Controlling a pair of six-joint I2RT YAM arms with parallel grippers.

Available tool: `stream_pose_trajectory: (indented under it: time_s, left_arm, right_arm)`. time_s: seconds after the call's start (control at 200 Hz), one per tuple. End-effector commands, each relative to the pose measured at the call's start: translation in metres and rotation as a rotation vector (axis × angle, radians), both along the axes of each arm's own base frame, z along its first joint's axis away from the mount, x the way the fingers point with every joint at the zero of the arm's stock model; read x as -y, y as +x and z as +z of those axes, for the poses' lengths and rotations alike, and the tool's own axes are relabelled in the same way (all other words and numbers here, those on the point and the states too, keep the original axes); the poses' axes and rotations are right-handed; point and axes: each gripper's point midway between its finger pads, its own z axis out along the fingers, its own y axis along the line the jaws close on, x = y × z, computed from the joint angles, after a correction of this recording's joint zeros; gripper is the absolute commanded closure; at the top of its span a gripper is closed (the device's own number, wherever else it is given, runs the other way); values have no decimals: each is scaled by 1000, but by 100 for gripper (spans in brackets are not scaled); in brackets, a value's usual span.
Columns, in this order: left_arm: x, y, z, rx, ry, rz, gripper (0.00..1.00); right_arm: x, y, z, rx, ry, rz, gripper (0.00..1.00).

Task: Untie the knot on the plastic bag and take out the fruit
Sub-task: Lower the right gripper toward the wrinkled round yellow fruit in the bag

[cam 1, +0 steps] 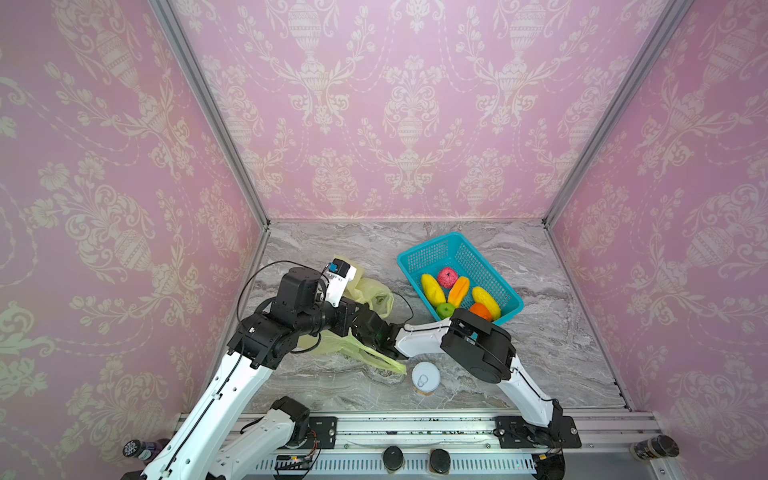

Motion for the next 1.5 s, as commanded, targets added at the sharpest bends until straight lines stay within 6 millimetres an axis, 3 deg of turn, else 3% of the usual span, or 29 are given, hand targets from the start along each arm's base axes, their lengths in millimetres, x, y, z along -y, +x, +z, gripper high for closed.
stream_pose_trajectory:
  time_s: [0.0,0.115,0.38,0.515,0.726,0.941,1.096,1.226,1.496]
  left_arm:
    - [0,-2,-3,-8,6,-2,100]
    - [0,-3,-4,-9,4,-2,100]
    - [2,-2,-6,-23,3,-11,100]
    - [4,-3,-6,-29,-7,-22,100]
    - [11,-7,-6,-49,-36,-53,100]
    - [14,-9,-5,-52,-52,-69,100]
    - [10,-6,-7,-50,-31,-51,100]
    - [-5,4,-15,-42,41,30,100]
    - [-35,23,-29,-60,131,176,100]
  right_arm:
    - [25,16,-33,-25,-193,-128,10]
    - [18,17,-29,-2,-192,-109,12]
    - [-13,-9,-1,95,-75,65,0]
    - [-20,-1,-1,112,-51,41,0]
    - [-14,27,-12,146,-96,-103,2]
    - [-29,27,-8,209,-43,-49,12]
    - [-20,27,-4,231,-65,-61,33]
    - [-12,18,8,237,-58,-37,53]
    - [20,-17,42,287,-19,10,69]
